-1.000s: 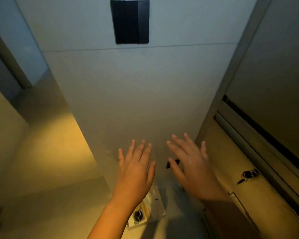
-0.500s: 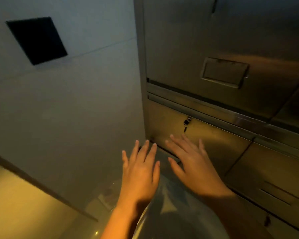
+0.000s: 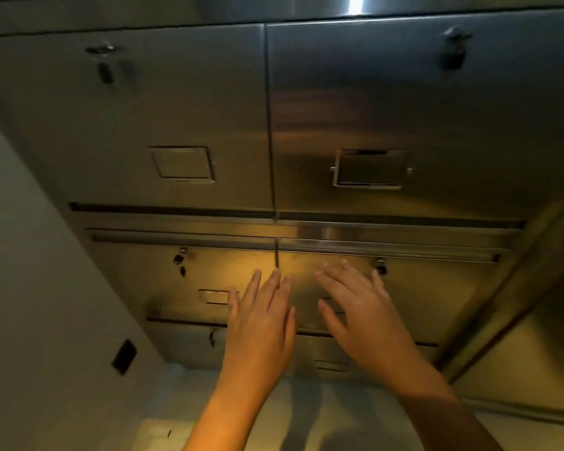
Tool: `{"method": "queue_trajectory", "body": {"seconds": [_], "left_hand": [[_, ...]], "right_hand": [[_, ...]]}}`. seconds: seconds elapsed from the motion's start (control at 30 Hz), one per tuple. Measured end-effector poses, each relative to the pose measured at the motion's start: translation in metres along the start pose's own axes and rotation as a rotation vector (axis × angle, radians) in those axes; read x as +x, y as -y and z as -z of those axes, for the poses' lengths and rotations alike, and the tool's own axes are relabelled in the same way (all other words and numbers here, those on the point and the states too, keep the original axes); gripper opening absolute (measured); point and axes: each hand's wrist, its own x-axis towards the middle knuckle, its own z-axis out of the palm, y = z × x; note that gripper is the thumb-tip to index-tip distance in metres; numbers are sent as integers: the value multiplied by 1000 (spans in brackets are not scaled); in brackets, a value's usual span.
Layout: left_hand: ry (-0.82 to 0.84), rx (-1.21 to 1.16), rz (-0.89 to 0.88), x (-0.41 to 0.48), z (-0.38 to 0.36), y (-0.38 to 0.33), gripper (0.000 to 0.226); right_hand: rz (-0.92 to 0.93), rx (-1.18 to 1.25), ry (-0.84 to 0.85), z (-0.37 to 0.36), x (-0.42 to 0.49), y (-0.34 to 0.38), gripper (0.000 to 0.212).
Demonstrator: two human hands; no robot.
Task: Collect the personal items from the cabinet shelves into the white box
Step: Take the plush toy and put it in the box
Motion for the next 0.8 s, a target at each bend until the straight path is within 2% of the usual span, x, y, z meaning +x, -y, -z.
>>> {"method": "queue_trajectory", "body": {"seconds": [0.2,0.3,0.43,0.63,0.8], "left_hand": [[15,-116,-122,20,-49,-129,46],[32,-93,-256,29,-76,-188,49],[67,-158,-317,41,-103,-261,49],[146,-240,-460,51,-134,-341,48],[186,-313,-551,63,-155,-385,46]], "right_hand": [[-125,-91,-47,69,-53,-103,46],[-200,-132,-102,107,-80,-151,45],[-303,-203,-99,154,-117,-208,47],[-449,-229,-173,206,-161,-265,43],[-575,-288,-181,220,-181,-297,43]]}}
